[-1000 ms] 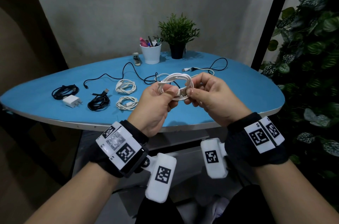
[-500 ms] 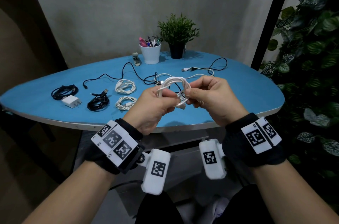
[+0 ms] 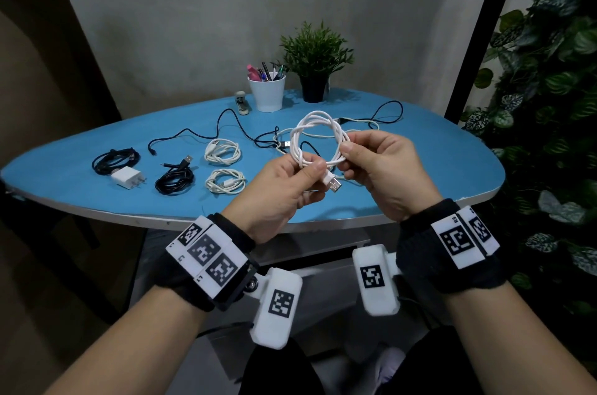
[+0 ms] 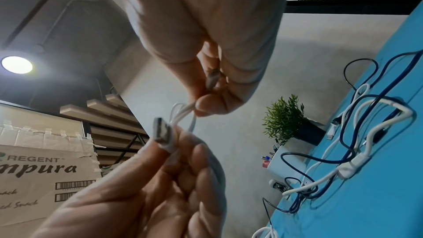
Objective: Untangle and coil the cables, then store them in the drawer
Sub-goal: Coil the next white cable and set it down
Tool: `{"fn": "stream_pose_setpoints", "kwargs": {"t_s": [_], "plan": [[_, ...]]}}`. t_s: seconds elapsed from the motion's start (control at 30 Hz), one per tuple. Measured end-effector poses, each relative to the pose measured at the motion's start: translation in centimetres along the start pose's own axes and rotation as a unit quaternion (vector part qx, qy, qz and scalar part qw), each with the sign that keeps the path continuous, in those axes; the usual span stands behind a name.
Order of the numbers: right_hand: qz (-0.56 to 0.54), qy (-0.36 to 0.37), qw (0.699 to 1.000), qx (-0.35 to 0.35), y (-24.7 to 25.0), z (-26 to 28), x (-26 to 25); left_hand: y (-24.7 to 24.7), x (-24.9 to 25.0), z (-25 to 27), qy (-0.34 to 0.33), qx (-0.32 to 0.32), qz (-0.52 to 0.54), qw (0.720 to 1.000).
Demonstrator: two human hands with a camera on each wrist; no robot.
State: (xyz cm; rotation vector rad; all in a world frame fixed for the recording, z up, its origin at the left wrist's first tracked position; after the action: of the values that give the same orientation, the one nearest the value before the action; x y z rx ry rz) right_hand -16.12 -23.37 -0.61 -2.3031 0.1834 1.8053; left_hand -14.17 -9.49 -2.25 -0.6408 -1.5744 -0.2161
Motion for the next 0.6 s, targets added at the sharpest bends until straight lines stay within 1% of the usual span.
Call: {"fn": "stream_pose_setpoints", "kwargs": {"t_s": [0.1, 0.27, 0.4, 0.43, 0.5, 0.6], "plan": [[0.006, 0.004, 1.000, 0.002, 0.0, 0.0, 0.2, -0.3, 0.0, 0.1, 0.005, -0.015, -0.021, 1.000], [0.017, 0.013, 1.000, -0.004, 0.0, 0.1, 0.3, -0.1, 0.0, -0.1, 0.001, 0.049, -0.005, 0.999], [0.015, 0.018, 0.999, -0.033, 0.1, 0.3, 0.4, 0.5, 0.4, -0.2, 0.028, 0.065, -0.052, 0.996], [0.012, 0.016, 0.999, -0.040, 0.1, 0.3, 0.4, 0.7, 0.6, -0.2, 0.026, 0.065, -0.063, 0.996], [0.010, 0.010, 0.999, -0.044, 0.2, 0.2, 0.4, 0.9, 1.0, -0.1, -0.001, 0.056, -0.072, 0.996], [0.018, 0.012, 0.999, -0.033, 0.2, 0.1, 0.3, 1.0, 1.8, 0.1, -0.037, 0.048, -0.043, 0.997]]}}
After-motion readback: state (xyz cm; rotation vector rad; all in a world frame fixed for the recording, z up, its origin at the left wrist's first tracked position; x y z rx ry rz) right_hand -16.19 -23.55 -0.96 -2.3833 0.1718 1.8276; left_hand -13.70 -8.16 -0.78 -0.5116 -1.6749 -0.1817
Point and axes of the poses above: each hand's wrist, its own z-axis away from the middle knuckle, its own y-axis out of the back of the hand, x = y × z, the point moved 4 cm from there along -z, towards the middle knuckle, and after that the axes turned 5 degrees about z, right-handed, at the moved point
